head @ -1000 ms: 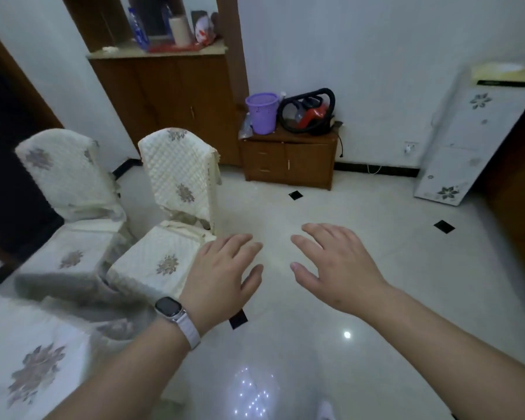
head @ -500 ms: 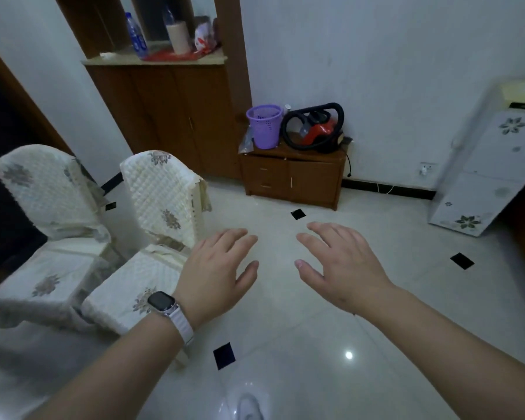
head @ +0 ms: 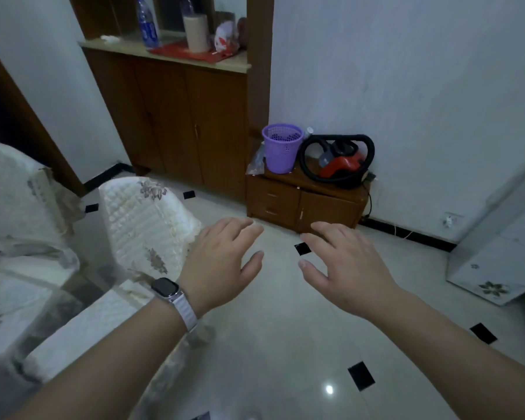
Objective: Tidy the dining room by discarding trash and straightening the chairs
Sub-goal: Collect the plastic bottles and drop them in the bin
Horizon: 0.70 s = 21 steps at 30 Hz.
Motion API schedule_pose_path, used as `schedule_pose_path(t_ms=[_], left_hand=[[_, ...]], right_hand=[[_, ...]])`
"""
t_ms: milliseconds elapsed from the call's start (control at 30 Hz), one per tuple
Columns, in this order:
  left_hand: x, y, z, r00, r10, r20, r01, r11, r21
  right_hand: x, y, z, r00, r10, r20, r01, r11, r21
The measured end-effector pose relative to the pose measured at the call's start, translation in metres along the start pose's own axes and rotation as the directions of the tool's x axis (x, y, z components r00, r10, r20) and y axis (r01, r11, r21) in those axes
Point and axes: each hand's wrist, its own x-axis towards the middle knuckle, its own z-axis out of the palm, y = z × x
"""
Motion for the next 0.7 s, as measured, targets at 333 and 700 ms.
schedule_pose_path(t_ms=[333, 700], left_hand=[[0.132, -0.073, 0.070, 1.000, -0.007, -0.013, 0.007, 1.000, -0.006], [0.280, -0.112, 0.176, 0.962, -0.266, 0.067, 0.263, 0.964, 0.048]], right_hand=[[0.154, 0.074, 0.037, 0.999, -0.009, -0.043, 0.011, 0.999, 0.053], [0.328, 0.204, 0.114, 0.985, -0.141, -0.098, 0.157, 0.969, 0.189]])
